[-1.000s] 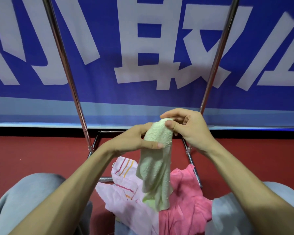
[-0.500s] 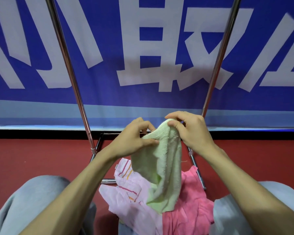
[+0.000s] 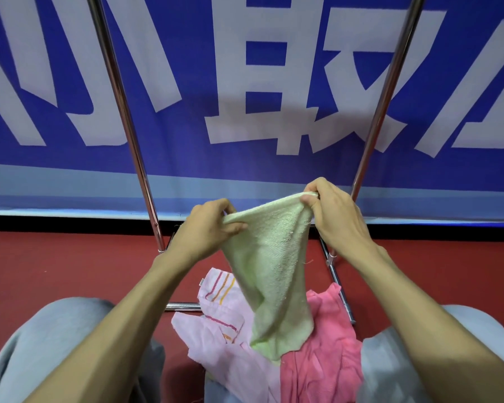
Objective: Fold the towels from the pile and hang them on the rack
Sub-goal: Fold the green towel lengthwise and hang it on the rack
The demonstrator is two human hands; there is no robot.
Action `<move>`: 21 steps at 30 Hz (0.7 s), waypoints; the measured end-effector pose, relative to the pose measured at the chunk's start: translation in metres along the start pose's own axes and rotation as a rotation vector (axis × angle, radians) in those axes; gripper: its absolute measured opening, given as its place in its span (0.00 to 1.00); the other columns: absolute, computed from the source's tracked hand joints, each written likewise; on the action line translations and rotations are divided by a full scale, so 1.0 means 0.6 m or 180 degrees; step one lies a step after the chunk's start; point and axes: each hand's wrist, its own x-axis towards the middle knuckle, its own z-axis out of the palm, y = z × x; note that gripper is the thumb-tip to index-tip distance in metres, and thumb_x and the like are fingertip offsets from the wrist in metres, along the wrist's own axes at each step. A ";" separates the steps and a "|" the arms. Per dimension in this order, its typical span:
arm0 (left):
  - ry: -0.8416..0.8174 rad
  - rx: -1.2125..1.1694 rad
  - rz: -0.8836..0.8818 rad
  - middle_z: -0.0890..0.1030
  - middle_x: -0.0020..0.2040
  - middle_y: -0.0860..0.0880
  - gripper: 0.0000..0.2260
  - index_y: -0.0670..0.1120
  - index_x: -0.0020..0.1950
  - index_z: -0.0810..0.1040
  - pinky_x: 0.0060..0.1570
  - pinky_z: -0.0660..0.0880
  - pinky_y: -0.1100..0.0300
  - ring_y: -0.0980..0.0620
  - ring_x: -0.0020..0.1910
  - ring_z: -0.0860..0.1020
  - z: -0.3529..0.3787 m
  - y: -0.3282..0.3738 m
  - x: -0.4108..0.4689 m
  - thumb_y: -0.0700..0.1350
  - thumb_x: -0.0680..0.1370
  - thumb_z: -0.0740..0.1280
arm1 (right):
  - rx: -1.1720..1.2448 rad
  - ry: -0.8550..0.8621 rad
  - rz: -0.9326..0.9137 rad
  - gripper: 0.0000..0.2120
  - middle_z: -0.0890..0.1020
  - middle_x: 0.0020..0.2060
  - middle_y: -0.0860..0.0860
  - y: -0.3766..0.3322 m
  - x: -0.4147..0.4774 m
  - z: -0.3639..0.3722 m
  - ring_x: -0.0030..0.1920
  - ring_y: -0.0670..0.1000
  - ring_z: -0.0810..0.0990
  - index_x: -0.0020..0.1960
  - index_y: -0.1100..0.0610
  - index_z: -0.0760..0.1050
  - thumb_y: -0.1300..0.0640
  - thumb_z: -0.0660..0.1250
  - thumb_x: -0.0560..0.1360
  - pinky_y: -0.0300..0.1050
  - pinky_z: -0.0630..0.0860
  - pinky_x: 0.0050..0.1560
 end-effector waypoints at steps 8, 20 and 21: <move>0.0088 -0.2138 -0.0429 0.80 0.30 0.50 0.12 0.43 0.34 0.74 0.36 0.76 0.61 0.55 0.31 0.78 -0.024 0.005 -0.005 0.42 0.66 0.78 | 0.0076 0.0170 -0.0024 0.07 0.80 0.40 0.50 0.018 -0.001 -0.007 0.45 0.55 0.78 0.47 0.55 0.76 0.53 0.61 0.78 0.54 0.74 0.46; 0.0572 -0.2648 0.0179 0.81 0.34 0.56 0.06 0.47 0.45 0.81 0.30 0.74 0.67 0.61 0.31 0.77 -0.175 0.134 0.094 0.42 0.78 0.66 | 0.1017 0.1069 -0.0330 0.08 0.72 0.34 0.47 -0.096 0.123 -0.155 0.34 0.44 0.70 0.45 0.61 0.69 0.58 0.56 0.81 0.32 0.65 0.34; 0.0713 -0.2516 0.0247 0.81 0.34 0.56 0.06 0.47 0.44 0.81 0.31 0.74 0.66 0.61 0.32 0.77 -0.196 0.148 0.103 0.42 0.78 0.66 | 0.0997 0.1096 -0.0324 0.08 0.73 0.34 0.47 -0.103 0.138 -0.172 0.36 0.46 0.71 0.46 0.61 0.71 0.58 0.57 0.80 0.34 0.65 0.35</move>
